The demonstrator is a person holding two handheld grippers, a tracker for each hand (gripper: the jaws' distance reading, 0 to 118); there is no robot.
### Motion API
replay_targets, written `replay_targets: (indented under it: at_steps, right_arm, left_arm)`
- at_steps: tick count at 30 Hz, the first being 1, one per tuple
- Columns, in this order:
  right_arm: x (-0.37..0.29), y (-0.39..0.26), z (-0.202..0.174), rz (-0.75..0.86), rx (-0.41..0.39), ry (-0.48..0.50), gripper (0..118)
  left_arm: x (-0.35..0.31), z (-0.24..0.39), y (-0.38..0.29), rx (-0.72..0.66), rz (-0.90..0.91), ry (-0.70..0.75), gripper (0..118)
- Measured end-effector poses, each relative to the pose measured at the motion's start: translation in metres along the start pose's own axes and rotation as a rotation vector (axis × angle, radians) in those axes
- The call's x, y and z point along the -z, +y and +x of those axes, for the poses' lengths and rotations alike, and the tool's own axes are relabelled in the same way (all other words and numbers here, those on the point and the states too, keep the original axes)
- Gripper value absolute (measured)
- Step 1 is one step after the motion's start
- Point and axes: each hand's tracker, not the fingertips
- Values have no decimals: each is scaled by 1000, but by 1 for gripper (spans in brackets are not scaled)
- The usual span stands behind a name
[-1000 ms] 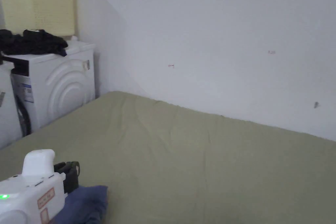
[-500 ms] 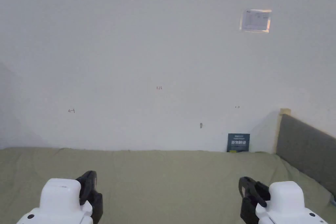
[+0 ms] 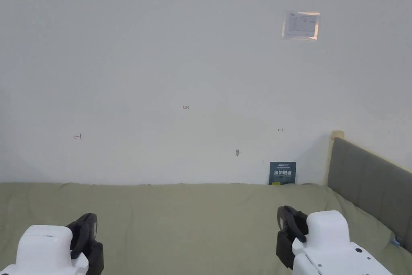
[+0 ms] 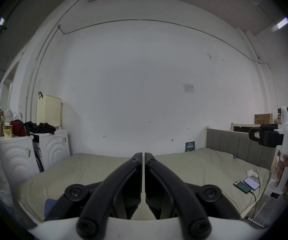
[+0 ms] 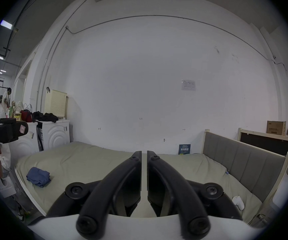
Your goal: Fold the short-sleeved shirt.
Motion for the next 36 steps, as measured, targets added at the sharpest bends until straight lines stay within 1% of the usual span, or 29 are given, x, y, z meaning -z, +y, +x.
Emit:
replay_targets:
  at_steps: [2, 3, 4, 7, 8, 9, 10, 11, 12, 13, 14, 15, 16, 17, 19, 22, 23, 24, 26, 28, 32, 34, 36]
  right_arm:
    - [0, 0, 1, -1, 5, 4, 10]
    - [0, 0, 1, -2, 5, 3, 12]
    - [0, 0, 1, -3, 5, 1, 17]
    - [1, 1, 1, -6, 2, 1, 20]
    - [1, 1, 1, -12, 5, 3, 28]
    - [2, 2, 1, -26, 9, 8, 36]
    - [2, 2, 1, -34, 11, 10, 50]
    - [3, 1, 1, -39, 11, 10, 63]
    - [3, 1, 0, -42, 10, 13, 76]
    - [3, 0, -1, -46, 10, 19, 96]
    - [5, -1, -1, -53, 13, 33, 109]
    - [6, -1, -2, -65, 17, 52, 118]
    - [6, -1, -3, -75, 24, 53, 118]
    - [7, 0, -4, -71, 24, 60, 118]
    - [8, 3, -6, -80, 43, 64, 118]
    - [8, 9, 0, -92, 124, 128, 118]
    - [8, 13, 1, -105, 153, 121, 118]
    - [9, 16, 0, -118, 165, 83, 118]
    - [10, 20, -2, -145, 163, 46, 118]
    - [9, 21, -1, -143, 158, 61, 118]
    - [3, 23, -4, -126, 186, 72, 118]
    - [2, 23, -8, -140, 175, 81, 118]
    - [1, 24, -12, -150, 155, 64, 118]
  left_arm:
    - [-1, 1, 4, -16, 0, 0, 1]
    - [-1, 1, 4, -20, 2, 1, 3]
    - [-1, 1, 4, -18, 6, 3, 7]
    - [0, 3, 5, -16, 7, 5, 13]
    - [0, 3, 5, -12, 7, -1, 23]
    - [1, 3, 5, -10, 4, -10, 37]
    - [1, 3, 5, -8, 2, -20, 58]
    - [2, 3, 5, -6, 0, -25, 74]
    - [3, 4, 4, -4, -2, -23, 86]
    - [4, 6, 4, 0, -4, -21, 97]
    - [5, 7, 3, 5, -3, -18, 102]
    - [5, 9, 2, 10, 0, -12, 108]
    - [6, 9, 2, 14, 0, -13, 115]
    - [6, 9, 2, 15, -3, -16, 118]
    - [7, 10, 2, 8, -2, -21, 118]
    - [9, 9, 4, -8, -9, -14, 118]
    - [9, 9, 4, -10, -9, -14, 118]
    - [9, 9, 3, -12, -9, -15, 118]
    - [10, 8, 3, -13, -9, -13, 118]
    - [10, 8, 2, -13, -13, -11, 118]
    - [11, 10, 1, -14, -22, -17, 118]
    - [10, 11, 1, -9, -29, -18, 118]
    - [11, 11, 1, -8, -31, -18, 118]
